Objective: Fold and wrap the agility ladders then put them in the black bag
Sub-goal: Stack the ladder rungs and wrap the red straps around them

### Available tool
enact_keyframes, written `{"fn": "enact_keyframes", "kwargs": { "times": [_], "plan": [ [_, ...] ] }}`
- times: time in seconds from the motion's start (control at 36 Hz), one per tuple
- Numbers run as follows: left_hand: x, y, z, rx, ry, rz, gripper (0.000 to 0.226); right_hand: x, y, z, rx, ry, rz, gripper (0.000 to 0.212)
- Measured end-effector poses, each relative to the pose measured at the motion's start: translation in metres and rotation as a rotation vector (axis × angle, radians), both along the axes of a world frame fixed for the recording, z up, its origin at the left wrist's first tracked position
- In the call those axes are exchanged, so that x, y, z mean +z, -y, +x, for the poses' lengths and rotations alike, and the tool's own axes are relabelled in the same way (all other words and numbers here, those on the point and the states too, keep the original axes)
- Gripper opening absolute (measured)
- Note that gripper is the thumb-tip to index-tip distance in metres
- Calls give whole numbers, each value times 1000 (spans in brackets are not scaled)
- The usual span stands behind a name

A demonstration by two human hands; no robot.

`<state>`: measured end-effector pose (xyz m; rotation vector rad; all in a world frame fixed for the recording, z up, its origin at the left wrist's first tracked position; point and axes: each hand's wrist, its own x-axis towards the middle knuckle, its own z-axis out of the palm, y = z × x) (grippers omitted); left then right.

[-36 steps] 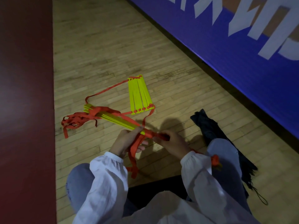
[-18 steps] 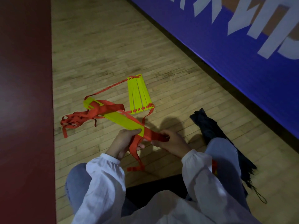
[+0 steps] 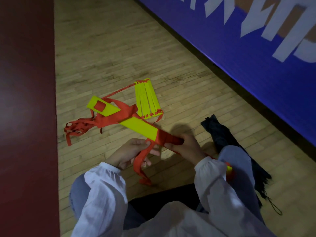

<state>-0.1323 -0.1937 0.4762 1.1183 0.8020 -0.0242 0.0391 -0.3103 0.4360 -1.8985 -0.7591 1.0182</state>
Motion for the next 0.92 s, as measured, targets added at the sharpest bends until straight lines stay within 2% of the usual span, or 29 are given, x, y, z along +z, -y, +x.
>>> {"fn": "enact_keyframes", "kwargs": {
  "times": [0.14, 0.28, 0.53, 0.78, 0.92],
  "plan": [
    [-9, -4, 0, -50, -31, 187, 20, -1, -1, -2, -15, 34, 4, 41],
    [-6, -4, 1, -44, -78, 305, 12, -3, -1, -3, -28, 38, 8, 35],
    [4, 1, 12, 120, -111, 294, 23, 3, -2, -9, -103, 141, -24, 44],
    [14, 12, 28, 257, -276, 295, 55, 0, -4, -15, -144, 212, -46, 39],
    [13, 15, 29, 286, -295, 291, 53, -5, -4, -14, -139, 220, -63, 40]
  ]
}}
